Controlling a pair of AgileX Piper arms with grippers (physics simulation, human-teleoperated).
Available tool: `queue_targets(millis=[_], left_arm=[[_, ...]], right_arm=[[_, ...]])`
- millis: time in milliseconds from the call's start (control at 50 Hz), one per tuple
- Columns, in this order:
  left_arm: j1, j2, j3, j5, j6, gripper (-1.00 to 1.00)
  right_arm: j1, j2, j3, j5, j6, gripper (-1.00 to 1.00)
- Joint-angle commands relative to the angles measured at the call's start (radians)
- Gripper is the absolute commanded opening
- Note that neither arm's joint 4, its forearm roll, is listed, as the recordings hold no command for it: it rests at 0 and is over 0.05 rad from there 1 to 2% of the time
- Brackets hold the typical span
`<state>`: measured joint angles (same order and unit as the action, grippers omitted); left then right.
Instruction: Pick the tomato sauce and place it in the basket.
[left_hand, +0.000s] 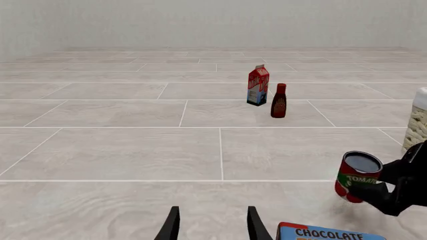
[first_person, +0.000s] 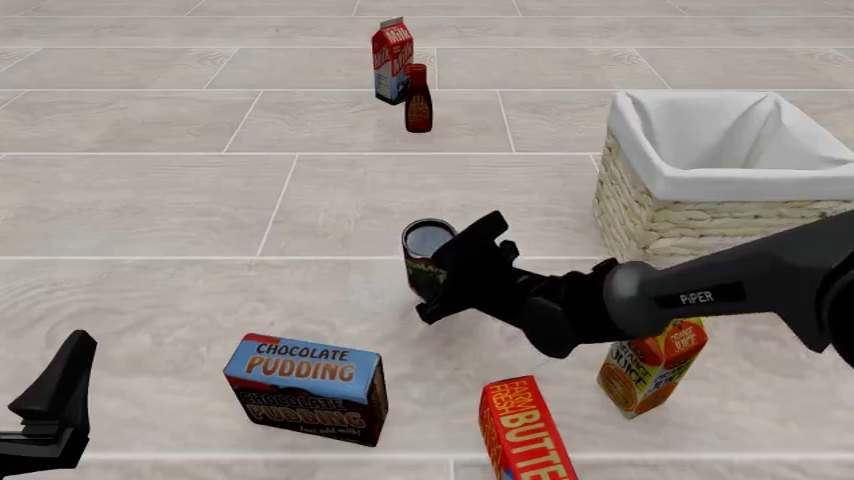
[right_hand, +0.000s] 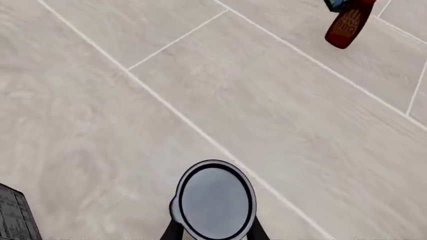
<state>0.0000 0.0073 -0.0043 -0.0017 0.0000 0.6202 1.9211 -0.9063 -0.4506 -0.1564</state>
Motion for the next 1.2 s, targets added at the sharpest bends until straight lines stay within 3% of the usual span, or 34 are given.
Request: queue_targets(millis=[20,640,860,1200], left_arm=[[0.0,0.0,0.0,0.0,0.0,1.0],[0.0,0.0,0.0,0.0,0.0,1.0],[0.0,0.0,0.0,0.0,0.0,1.0],[0.0,0.0,0.0,0.0,0.0,1.0]], right_arm=[[-0.016,-0.108,0.023,0.035,-0.008,-1.0],[-0.09,-0.335,0.001,0.197,-0.118,-1.0],[-0.117,-0.41,-0.08,0.301,-0.168,-1.0],[-0.169,-0.463,-0.081,0.326,-0.193,-1.0]])
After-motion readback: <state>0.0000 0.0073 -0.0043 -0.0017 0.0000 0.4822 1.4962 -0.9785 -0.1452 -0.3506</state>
